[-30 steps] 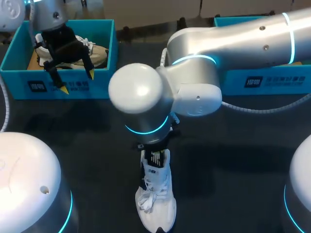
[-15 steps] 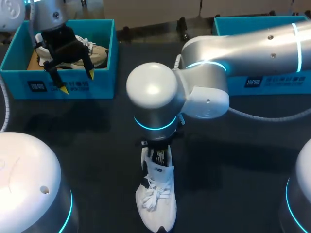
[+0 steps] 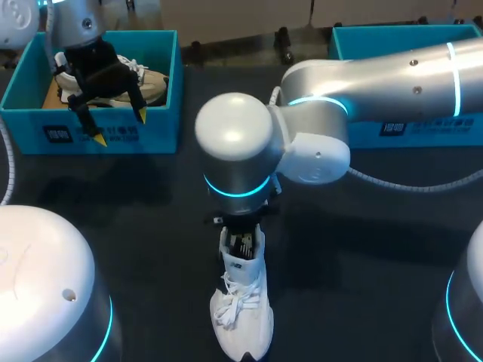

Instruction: Take the shoe out of the shoebox, open the shoe tongue, remove and reinsert the insole, then place the shoe into the shoebox

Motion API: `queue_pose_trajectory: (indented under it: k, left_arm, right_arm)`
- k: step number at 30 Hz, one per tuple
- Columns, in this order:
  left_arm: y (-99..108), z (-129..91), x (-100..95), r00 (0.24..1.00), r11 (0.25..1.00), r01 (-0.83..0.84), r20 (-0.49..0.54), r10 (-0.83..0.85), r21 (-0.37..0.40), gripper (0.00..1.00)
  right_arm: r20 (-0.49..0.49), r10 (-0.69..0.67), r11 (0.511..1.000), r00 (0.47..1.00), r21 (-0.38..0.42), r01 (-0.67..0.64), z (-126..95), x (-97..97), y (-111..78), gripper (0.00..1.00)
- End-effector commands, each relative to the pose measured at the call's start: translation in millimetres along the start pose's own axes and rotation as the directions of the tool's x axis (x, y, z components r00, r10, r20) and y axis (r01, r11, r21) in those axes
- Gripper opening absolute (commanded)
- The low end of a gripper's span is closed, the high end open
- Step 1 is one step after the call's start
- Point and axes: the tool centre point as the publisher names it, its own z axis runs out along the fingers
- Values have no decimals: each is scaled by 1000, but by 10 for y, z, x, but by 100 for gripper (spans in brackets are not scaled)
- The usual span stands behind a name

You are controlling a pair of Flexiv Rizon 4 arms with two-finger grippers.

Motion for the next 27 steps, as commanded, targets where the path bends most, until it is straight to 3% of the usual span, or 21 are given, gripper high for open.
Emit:
queue_pose_trajectory:
  k: [1, 7, 20, 27]
  left_arm:
    - [-2, -1, 6, 1000, 1000, 0, 0, 0, -2, 100]
    - [-2, -1, 6, 1000, 1000, 0, 0, 0, -2, 100]
    - [-2, -1, 6, 1000, 1000, 0, 0, 0, -2, 100]
    - [-2, -1, 6, 1000, 1000, 0, 0, 0, -2, 100]
  right_arm:
    - [93, 35, 999, 995, -4, -35, -329, 93, -2, 0]
    - [226, 74, 994, 971, 56, -89, -479, 66, 5, 0]
    - [230, 94, 993, 969, 54, -109, -446, 71, -45, 0]
    - [324, 126, 985, 938, 71, -156, -402, 168, -166, 0]
